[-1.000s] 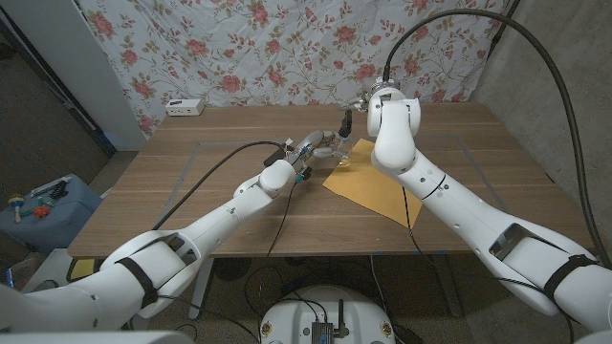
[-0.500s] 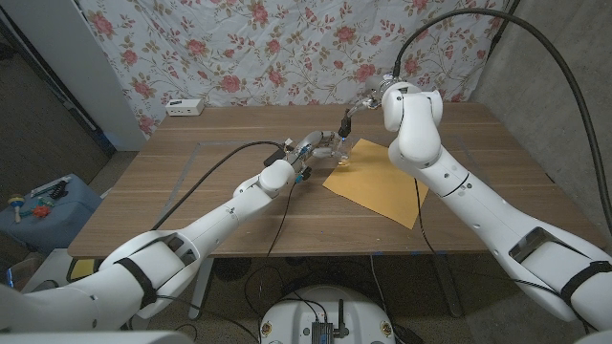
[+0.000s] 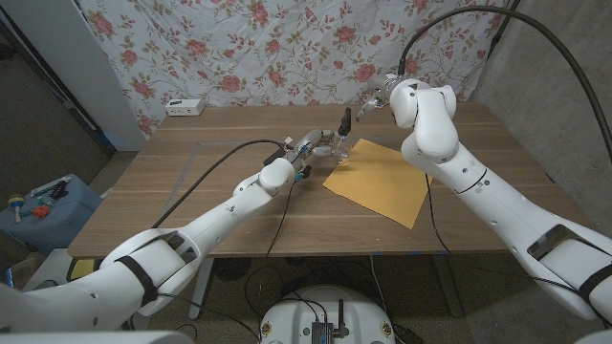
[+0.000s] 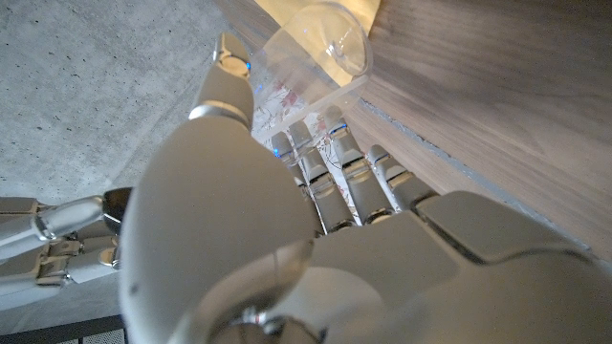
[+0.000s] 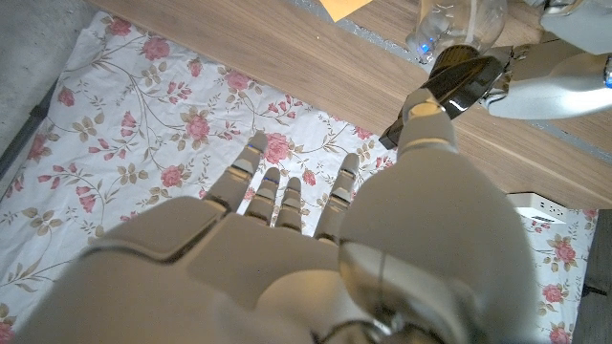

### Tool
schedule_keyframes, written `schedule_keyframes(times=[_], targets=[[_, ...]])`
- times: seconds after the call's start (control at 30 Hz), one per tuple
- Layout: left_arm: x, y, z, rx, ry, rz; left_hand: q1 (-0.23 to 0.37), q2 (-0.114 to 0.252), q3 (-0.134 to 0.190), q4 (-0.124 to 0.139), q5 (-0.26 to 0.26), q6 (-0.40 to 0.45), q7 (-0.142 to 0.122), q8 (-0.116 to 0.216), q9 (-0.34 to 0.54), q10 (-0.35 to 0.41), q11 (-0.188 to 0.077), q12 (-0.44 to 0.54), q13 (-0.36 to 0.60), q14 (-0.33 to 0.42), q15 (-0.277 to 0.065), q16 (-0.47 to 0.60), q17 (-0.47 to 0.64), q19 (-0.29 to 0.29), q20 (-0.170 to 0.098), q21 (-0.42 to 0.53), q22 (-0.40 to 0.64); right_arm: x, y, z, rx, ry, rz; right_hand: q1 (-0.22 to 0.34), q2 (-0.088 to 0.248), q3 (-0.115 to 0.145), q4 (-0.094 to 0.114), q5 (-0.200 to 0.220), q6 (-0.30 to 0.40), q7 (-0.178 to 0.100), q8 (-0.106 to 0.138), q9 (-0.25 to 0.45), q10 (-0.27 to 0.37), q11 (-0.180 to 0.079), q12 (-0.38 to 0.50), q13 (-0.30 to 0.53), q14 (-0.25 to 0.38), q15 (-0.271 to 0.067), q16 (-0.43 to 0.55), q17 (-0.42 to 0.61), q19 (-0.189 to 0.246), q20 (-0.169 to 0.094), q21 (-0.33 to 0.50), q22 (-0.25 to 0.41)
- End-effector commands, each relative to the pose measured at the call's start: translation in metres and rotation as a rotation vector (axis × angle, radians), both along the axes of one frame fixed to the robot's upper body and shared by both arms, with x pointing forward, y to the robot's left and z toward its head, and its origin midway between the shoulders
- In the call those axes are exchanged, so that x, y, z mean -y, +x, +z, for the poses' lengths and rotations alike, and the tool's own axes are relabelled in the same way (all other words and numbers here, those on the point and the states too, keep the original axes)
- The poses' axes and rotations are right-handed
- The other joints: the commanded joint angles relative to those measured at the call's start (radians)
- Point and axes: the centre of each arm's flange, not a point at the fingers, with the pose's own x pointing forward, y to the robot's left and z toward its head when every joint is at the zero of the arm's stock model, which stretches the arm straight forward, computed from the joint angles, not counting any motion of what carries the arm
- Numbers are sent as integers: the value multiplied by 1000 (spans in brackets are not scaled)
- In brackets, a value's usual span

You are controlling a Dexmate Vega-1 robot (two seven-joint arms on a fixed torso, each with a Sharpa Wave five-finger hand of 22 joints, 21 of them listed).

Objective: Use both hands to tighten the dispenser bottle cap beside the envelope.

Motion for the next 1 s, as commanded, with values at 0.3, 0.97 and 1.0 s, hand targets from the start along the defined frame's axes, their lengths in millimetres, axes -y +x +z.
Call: schedule_keyframes(times=[0.3,0.97,1.0], targets=[[2,0,1,-1,10,-4,-100,133,105,98,6,169,41,6,5,94,-11,6,243,9,-68,7,4,6,-3,-1,3,10,10,-10,23,-17,223,145,-1,37,-9,45,-20,0,14,6,-100,-22,4,3,-92,15,-2,3,-80,7,-2,2],[3,-1,0,-4,9,-3,-100,135,106,98,6,170,39,6,5,93,-13,6,243,9,-68,8,5,5,-2,-2,3,9,14,-14,49,-18,314,222,3,59,-8,64,-1,0,27,9,-143,-44,8,1,-139,21,0,3,-112,7,-1,1],[3,-1,0,-4,9,-3,-100,135,106,98,6,170,39,6,5,94,-14,6,243,9,-68,8,5,5,-3,-2,3,9,14,-14,52,-17,317,225,4,60,-8,65,1,0,28,9,-145,-44,8,1,-140,21,0,3,-112,7,0,1]])
